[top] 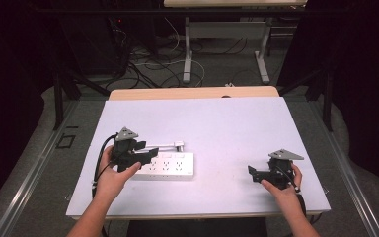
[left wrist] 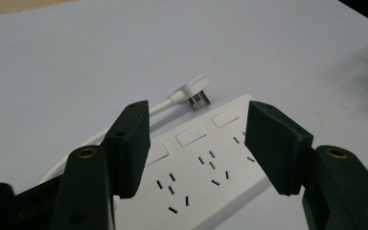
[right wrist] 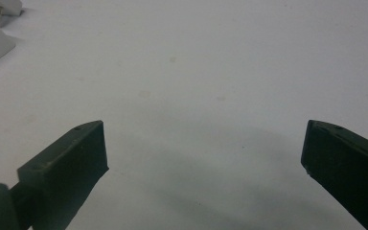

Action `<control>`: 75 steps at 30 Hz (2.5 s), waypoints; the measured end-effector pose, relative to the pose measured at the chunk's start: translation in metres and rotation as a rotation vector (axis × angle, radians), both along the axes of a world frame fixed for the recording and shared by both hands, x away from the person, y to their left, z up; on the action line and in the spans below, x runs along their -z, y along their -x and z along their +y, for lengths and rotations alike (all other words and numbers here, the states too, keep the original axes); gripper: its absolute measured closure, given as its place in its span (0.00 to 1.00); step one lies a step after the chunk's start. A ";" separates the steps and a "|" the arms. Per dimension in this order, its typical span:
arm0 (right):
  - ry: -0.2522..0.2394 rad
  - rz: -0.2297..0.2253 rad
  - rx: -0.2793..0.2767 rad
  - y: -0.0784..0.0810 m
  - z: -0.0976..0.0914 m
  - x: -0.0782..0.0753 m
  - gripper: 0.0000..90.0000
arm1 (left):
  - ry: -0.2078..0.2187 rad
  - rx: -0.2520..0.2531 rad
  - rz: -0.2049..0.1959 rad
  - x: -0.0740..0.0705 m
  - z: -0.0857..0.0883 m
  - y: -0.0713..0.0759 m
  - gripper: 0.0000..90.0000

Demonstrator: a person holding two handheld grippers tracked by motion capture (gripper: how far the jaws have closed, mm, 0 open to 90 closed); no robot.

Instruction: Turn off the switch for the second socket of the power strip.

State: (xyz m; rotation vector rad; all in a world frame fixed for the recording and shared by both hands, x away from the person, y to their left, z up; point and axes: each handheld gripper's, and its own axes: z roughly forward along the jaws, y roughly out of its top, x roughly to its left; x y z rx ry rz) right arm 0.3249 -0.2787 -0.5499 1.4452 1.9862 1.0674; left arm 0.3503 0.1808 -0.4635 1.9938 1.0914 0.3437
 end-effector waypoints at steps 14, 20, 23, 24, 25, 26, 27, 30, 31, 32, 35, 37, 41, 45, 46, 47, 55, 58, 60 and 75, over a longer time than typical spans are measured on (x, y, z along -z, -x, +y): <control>-0.001 0.004 -0.003 -0.001 -0.001 0.001 0.02 | -0.025 -0.007 0.018 0.001 -0.018 -0.011 0.58; 0.000 0.006 -0.005 -0.001 -0.001 0.001 0.02 | -0.031 -0.009 0.029 0.002 -0.023 -0.015 0.63; -0.001 0.004 -0.004 -0.001 -0.001 0.001 0.02 | -0.032 -0.006 0.049 0.002 -0.026 -0.017 0.65; 0.000 0.004 -0.004 -0.001 -0.001 0.001 0.02 | -0.027 -0.006 0.062 0.003 -0.028 -0.019 0.65; -0.001 0.004 -0.004 -0.001 -0.001 0.001 0.02 | -0.033 0.007 0.087 0.002 -0.029 -0.020 0.66; 0.000 0.006 -0.003 -0.001 -0.001 0.001 0.02 | -0.024 0.008 0.100 0.002 -0.030 -0.021 0.66; -0.002 0.006 -0.004 -0.001 -0.001 0.001 0.02 | -0.019 0.004 0.111 0.002 -0.032 -0.022 0.66; -0.001 0.006 -0.004 -0.001 -0.001 0.001 0.02 | -0.006 -0.012 0.132 0.003 -0.036 -0.023 0.68; -0.001 0.006 -0.004 -0.001 -0.001 0.001 0.02 | -0.009 -0.008 0.155 0.003 -0.039 -0.025 0.69; -0.001 0.006 -0.004 -0.001 -0.001 0.001 0.02 | -0.009 -0.008 0.155 0.003 -0.039 -0.025 0.70; -0.003 0.006 -0.005 -0.001 -0.001 0.001 0.02 | -0.004 -0.020 0.213 0.005 -0.044 -0.028 0.71; -0.005 0.005 -0.006 -0.001 -0.001 0.001 0.02 | -0.006 -0.023 0.226 0.005 -0.046 -0.029 0.72; -0.004 0.005 -0.008 -0.001 -0.002 0.002 0.02 | -0.012 -0.048 0.253 0.007 -0.051 -0.032 0.73; -0.004 0.006 -0.008 -0.001 -0.002 0.002 0.02 | -0.023 -0.058 0.282 0.008 -0.054 -0.036 0.75; -0.004 0.005 -0.008 -0.002 -0.002 0.002 0.02 | -0.033 -0.060 0.292 0.009 -0.054 -0.037 0.75; -0.004 0.005 -0.008 -0.002 -0.002 0.002 0.02 | -0.033 -0.060 0.292 0.009 -0.054 -0.037 0.77; -0.006 0.006 -0.008 -0.002 -0.002 0.002 0.02 | -0.046 -0.093 0.318 0.012 -0.059 -0.042 0.81; -0.007 0.006 -0.008 -0.002 -0.002 0.002 0.02 | -0.045 -0.104 0.327 0.014 -0.060 -0.044 0.82; -0.007 0.007 -0.008 -0.002 -0.002 0.002 0.02 | -0.049 -0.107 0.331 0.016 -0.060 -0.046 0.83; -0.008 0.008 -0.010 -0.002 -0.002 0.002 0.03 | -0.078 -0.110 0.373 0.031 -0.068 -0.054 0.91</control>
